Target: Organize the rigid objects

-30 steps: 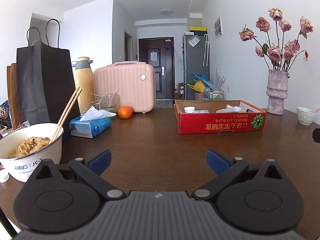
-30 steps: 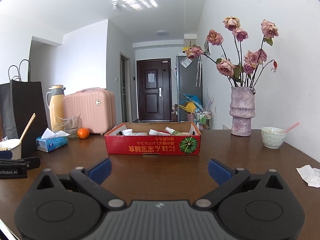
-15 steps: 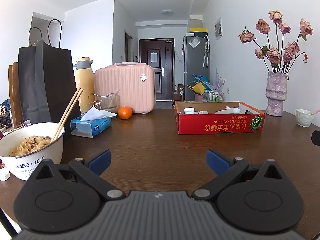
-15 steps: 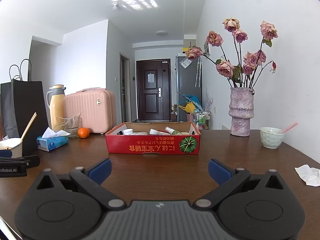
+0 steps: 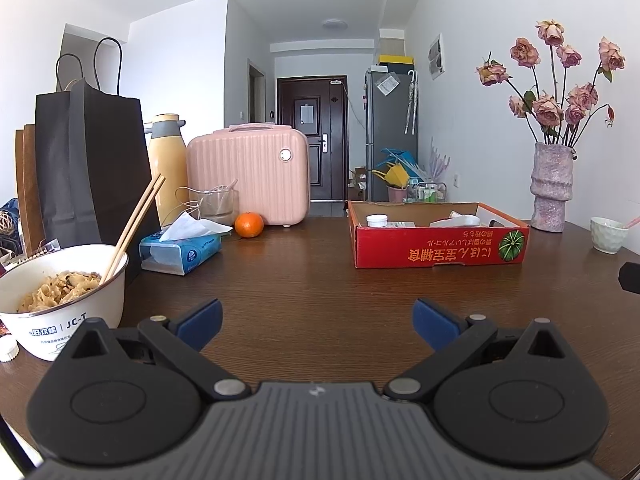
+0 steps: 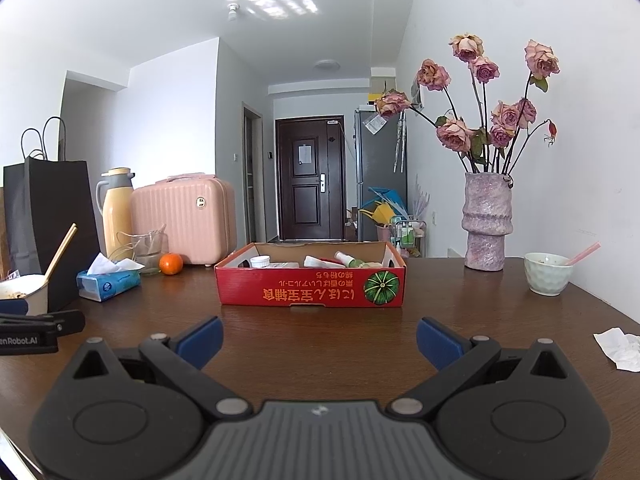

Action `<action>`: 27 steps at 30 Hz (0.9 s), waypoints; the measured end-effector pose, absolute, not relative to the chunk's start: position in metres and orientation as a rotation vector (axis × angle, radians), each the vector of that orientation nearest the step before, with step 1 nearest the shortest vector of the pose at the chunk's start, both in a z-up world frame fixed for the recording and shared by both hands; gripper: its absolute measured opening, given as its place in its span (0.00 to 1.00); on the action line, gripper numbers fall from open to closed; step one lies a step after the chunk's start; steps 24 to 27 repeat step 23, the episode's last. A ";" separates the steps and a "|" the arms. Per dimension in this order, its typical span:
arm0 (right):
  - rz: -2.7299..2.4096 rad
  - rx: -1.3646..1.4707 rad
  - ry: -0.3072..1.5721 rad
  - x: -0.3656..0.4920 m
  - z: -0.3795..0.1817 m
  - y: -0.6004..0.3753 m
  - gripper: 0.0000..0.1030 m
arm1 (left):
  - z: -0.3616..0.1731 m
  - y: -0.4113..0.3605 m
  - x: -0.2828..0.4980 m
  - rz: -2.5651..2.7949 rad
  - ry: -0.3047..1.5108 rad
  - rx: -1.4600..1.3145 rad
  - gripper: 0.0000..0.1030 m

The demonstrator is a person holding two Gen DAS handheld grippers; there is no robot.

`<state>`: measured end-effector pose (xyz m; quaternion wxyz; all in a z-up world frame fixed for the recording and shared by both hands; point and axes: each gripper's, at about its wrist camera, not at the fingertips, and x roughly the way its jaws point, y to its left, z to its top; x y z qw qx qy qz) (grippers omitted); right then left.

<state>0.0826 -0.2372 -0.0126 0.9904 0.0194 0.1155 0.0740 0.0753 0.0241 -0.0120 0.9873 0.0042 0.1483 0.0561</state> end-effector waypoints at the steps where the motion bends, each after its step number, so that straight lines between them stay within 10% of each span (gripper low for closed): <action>1: 0.149 0.038 0.232 0.083 -0.013 -0.237 1.00 | -0.012 0.024 0.075 0.114 0.298 0.011 1.00; 27: 0.152 0.034 0.247 0.086 -0.017 -0.233 1.00 | -0.016 0.024 0.079 0.107 0.304 0.007 1.00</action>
